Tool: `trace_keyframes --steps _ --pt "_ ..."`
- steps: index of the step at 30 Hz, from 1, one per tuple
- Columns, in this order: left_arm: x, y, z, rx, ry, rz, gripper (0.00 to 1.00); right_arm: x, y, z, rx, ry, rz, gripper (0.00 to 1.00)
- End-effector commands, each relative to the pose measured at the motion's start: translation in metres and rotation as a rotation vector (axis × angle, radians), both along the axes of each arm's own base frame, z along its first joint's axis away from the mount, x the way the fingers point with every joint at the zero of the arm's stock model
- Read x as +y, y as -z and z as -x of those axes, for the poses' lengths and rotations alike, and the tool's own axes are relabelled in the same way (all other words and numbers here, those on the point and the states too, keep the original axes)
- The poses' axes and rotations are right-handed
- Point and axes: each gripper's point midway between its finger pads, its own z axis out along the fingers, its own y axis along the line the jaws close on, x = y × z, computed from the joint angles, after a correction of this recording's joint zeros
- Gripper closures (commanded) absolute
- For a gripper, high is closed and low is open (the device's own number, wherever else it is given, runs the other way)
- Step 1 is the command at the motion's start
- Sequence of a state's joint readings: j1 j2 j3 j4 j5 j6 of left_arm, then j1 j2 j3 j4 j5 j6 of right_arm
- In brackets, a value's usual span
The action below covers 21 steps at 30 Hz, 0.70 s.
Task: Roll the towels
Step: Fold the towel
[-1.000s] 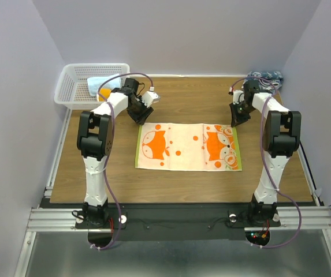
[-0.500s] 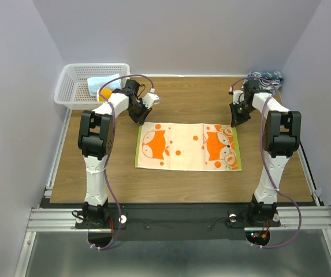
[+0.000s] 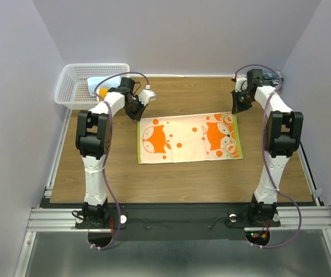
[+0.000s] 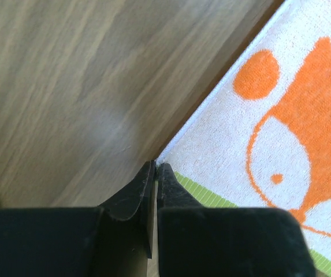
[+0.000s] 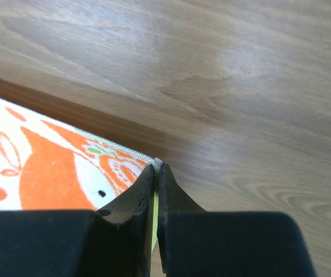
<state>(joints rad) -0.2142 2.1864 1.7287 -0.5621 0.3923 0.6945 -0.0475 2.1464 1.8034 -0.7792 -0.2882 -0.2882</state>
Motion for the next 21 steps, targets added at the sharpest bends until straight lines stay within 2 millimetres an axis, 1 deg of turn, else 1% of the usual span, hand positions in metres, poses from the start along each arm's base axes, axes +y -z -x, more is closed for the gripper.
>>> trace_keyframes --steps 1,2,3,4,5,6,7,8,9,10,11,12,13,14,15,16,17,18,19,20,21 --pt "0.005 -0.072 -0.015 -0.175 0.007 0.047 1.0 -0.006 -0.047 -0.011 -0.119 0.005 -0.002 0.99" --pt "0.006 -0.077 -0.014 -0.189 0.014 0.05 1.0 -0.006 -0.049 -0.009 -0.123 -0.003 -0.001 0.99" --pt "0.006 -0.084 -0.007 -0.2 0.027 0.054 1.0 -0.006 -0.056 -0.003 -0.134 -0.015 0.002 1.0" --pt "0.005 -0.087 -0.001 -0.2 0.044 0.064 1.0 -0.005 -0.056 0.002 -0.131 -0.023 0.002 0.99" --pt "0.006 -0.08 0.009 -0.186 0.066 0.058 1.0 -0.004 -0.066 0.007 -0.155 -0.046 0.005 0.99" --pt "0.006 -0.082 0.014 -0.186 0.079 0.062 1.0 -0.003 -0.067 0.013 -0.153 -0.06 0.003 0.99" --pt "0.006 -0.092 0.02 -0.208 0.091 0.066 1.0 -0.001 -0.058 0.025 -0.127 -0.075 0.001 0.99" --pt "0.006 -0.092 0.026 -0.206 0.104 0.069 1.0 0.0 -0.06 0.029 -0.133 -0.089 0.0 0.99" --pt "0.007 -0.086 0.037 -0.19 0.122 0.064 1.0 0.001 -0.058 0.036 -0.127 -0.109 0.0 1.0" --pt "0.008 -0.095 0.044 -0.209 0.134 0.067 1.0 0.002 -0.067 0.041 -0.149 -0.121 0.003 0.99" --pt "0.007 -0.095 0.052 -0.207 0.149 0.075 1.0 0.003 -0.06 0.051 -0.127 -0.132 0.0 0.99" --pt "0.01 -0.085 0.065 -0.183 0.173 0.067 1.0 0.006 -0.061 0.056 -0.136 -0.163 -0.004 0.99" --pt "0.01 -0.085 0.072 -0.18 0.185 0.067 1.0 0.008 -0.063 0.061 -0.139 -0.178 -0.01 0.99" --pt "0.011 -0.089 0.081 -0.189 0.197 0.069 1.0 0.009 -0.069 0.068 -0.158 -0.194 -0.011 0.99" --pt "0.013 -0.08 0.093 -0.161 0.208 0.064 1.0 0.011 -0.063 0.077 -0.14 -0.209 -0.013 0.99" --pt "0.013 -0.082 0.102 -0.162 0.23 0.065 1.0 0.013 -0.066 0.083 -0.158 -0.242 -0.009 0.99" --pt "0.014 -0.078 0.108 -0.151 0.239 0.064 1.0 0.012 -0.064 0.087 -0.158 -0.255 -0.002 1.0" --pt "0.015 -0.068 0.121 -0.118 0.246 0.062 1.0 0.011 -0.062 0.09 -0.156 -0.267 0.005 0.99" --pt "0.015 -0.067 0.127 -0.113 0.257 0.064 1.0 0.01 -0.051 0.1 -0.133 -0.293 0.018 0.99" --pt "0.014 -0.056 0.141 -0.076 0.281 0.064 1.0 0.009 -0.05 0.104 -0.133 -0.307 0.027 0.99" --pt "0.013 -0.053 0.147 -0.065 0.291 0.066 1.0 0.007 -0.038 0.112 -0.111 -0.332 0.043 1.0"
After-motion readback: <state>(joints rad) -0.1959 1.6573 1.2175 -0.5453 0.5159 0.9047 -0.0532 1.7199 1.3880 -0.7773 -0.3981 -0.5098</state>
